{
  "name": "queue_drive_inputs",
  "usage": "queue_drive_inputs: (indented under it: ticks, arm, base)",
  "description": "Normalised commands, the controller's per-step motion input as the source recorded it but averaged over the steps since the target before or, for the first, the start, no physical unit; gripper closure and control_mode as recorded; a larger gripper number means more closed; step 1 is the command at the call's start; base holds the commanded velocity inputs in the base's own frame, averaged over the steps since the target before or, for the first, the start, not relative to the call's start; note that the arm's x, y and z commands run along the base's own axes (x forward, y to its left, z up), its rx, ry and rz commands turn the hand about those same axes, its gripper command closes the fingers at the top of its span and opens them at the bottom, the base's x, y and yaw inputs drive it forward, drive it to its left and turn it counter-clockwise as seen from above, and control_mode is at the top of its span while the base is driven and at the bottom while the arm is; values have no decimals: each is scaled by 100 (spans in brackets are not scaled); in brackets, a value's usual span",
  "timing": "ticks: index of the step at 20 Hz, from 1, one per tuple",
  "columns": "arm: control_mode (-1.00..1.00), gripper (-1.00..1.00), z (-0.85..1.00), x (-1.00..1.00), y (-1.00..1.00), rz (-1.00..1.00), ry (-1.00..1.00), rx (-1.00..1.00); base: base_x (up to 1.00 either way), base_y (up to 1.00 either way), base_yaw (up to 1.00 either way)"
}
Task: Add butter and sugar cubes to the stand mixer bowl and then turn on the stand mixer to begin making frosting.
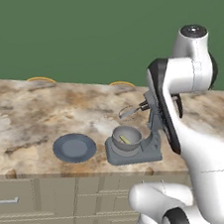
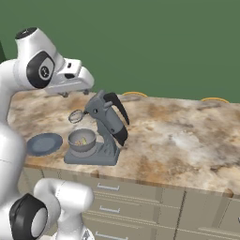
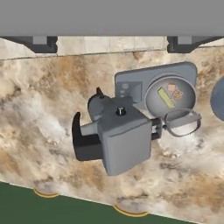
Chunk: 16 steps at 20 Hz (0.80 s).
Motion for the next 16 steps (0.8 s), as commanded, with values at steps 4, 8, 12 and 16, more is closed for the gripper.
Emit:
queue_drive_inputs:
  ticks: [4, 8, 12, 16]
  arm:
    - [-100, -100, -18, 35, -3, 0, 6, 0]
    - [-100, -100, -32, 26, -6, 0, 4, 0]
    - [-100, -100, -35, 11, -11, 0, 1, 0]
    - [-100, -100, -20, 12, -9, 0, 0, 0]
  base:
    - [0, 0, 0]
    - [0, 0, 0]
    - [0, 0, 0]
    - [0, 0, 0]
